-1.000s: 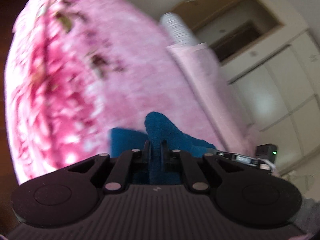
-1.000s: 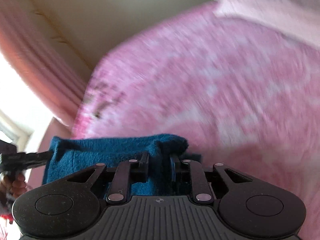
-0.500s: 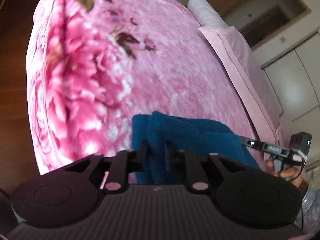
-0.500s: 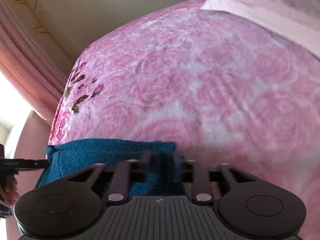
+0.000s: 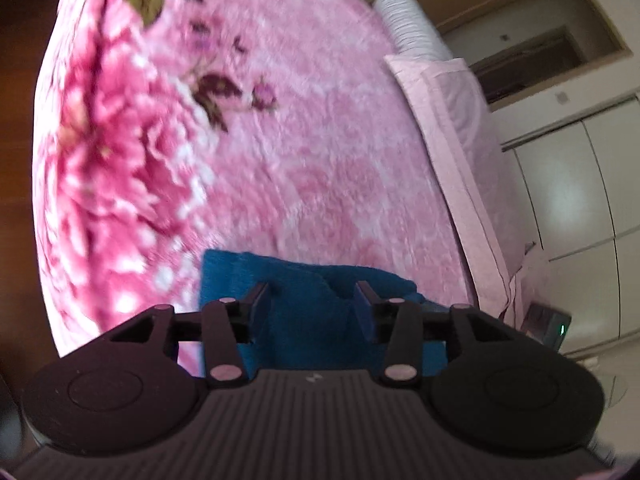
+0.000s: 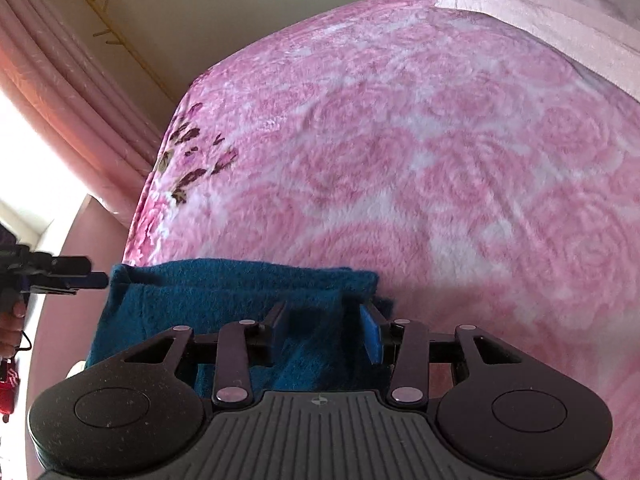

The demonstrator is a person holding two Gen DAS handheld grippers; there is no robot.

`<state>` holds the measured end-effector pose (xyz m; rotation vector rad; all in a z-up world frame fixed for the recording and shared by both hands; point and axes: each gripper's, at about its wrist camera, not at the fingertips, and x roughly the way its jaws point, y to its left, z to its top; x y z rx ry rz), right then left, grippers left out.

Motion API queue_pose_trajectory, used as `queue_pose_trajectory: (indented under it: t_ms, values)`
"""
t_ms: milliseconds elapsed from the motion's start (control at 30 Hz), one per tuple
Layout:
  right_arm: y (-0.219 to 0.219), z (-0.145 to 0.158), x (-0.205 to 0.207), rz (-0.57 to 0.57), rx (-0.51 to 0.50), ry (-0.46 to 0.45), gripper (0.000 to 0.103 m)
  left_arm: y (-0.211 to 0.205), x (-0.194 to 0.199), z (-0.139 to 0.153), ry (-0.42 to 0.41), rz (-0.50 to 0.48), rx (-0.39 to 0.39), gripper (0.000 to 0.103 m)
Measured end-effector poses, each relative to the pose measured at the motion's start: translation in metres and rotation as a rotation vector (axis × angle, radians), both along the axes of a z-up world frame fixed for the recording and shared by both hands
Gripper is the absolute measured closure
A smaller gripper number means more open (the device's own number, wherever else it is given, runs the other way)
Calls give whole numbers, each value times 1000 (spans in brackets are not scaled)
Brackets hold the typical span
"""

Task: Fold clothes
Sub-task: 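Press the folded end flat onto the sweater with both grippers, then grasp the folded edge of the teal sweater with both grippers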

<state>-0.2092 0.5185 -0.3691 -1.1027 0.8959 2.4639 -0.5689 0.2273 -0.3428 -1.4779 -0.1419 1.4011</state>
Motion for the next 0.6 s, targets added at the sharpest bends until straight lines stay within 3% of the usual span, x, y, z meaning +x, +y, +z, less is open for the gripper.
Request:
queue_pose_trajectory:
  t_ms: [100, 133, 167, 300, 600]
  values:
    - [-1, -2, 1, 20, -22, 0, 60, 15, 0, -12, -52, 29, -70, 63]
    - [-1, -2, 0, 35, -19, 1, 67, 18, -1, -16, -68, 39, -93, 67]
    - [-2, -2, -2, 50, -16, 2, 93, 20, -1, -21, -84, 49, -117, 70]
    - [-8, 4, -3, 90, 44, 13, 99, 25, 2, -25, -62, 44, -161, 101]
    - [-12, 34, 2, 25, 281, 103, 100, 32, 12, 12, 227, 60, -146, 102]
